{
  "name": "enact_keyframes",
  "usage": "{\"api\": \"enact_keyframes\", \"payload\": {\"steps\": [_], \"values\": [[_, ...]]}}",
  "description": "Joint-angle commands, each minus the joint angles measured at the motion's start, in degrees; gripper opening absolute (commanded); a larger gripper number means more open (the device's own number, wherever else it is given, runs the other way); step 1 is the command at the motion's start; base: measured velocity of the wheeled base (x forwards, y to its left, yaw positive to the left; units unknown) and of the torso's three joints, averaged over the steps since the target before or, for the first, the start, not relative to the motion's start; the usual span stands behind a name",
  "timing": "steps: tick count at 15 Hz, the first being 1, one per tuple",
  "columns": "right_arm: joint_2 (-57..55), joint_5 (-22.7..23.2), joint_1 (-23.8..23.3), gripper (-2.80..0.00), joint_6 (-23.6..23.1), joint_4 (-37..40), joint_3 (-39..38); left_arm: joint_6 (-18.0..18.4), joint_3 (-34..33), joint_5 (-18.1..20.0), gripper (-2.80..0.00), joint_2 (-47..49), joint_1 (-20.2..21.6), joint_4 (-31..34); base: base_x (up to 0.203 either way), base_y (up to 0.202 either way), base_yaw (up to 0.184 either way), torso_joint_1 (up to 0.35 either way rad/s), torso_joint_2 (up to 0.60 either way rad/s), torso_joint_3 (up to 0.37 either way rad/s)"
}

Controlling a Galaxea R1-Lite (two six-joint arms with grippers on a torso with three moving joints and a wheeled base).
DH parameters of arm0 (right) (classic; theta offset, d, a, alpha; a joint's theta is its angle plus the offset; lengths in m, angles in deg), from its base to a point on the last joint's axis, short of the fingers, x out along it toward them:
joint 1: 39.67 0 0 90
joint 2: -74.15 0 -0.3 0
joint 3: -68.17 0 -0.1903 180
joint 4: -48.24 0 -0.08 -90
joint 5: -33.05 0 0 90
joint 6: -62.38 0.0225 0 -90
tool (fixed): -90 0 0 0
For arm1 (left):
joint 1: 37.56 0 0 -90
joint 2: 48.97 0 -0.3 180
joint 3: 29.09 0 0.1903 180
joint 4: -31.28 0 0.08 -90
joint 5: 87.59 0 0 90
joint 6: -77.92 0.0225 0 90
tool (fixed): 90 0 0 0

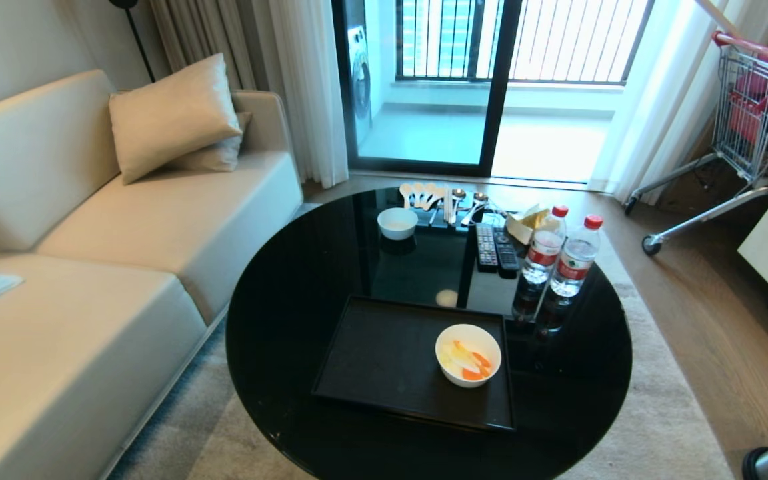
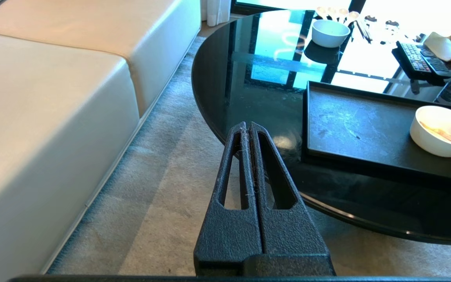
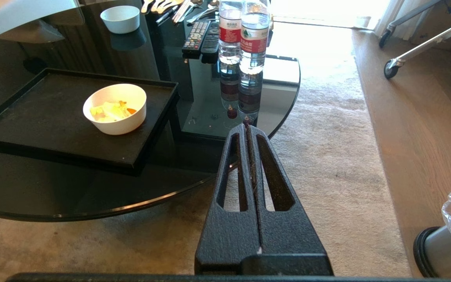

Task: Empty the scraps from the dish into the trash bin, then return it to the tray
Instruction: Pick up the bowl with leftover food

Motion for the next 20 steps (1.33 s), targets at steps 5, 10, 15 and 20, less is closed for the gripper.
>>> {"api": "enact_keyframes", "payload": {"steps": [5, 10, 15, 20], "values": [[-4.7, 0.0, -0.1, -2.8, -1.7, -0.1, 0.1, 0.0, 0.0, 0.0, -2.8, 0.0, 0.0, 0.0, 0.0, 0.0, 0.0, 0.0, 0.0, 0.0], [-28.8, 2.9, 0.0, -2.8, -3.9, -4.4, 6.8, 0.0, 0.0, 0.0, -2.8, 0.0, 0.0, 0.0, 0.0, 0.0, 0.0, 0.0, 0.0, 0.0], [-50.2, 11.5, -0.1, -2.8, -17.4, -4.5, 22.4, 0.0, 0.0, 0.0, -2.8, 0.0, 0.0, 0.0, 0.0, 0.0, 0.0, 0.0, 0.0, 0.0], [-65.8, 12.5, 3.4, -2.8, -25.3, 2.1, 37.2, -0.1, 0.0, 0.0, -2.8, 0.0, 0.0, 0.0, 0.0, 0.0, 0.0, 0.0, 0.0, 0.0]]}}
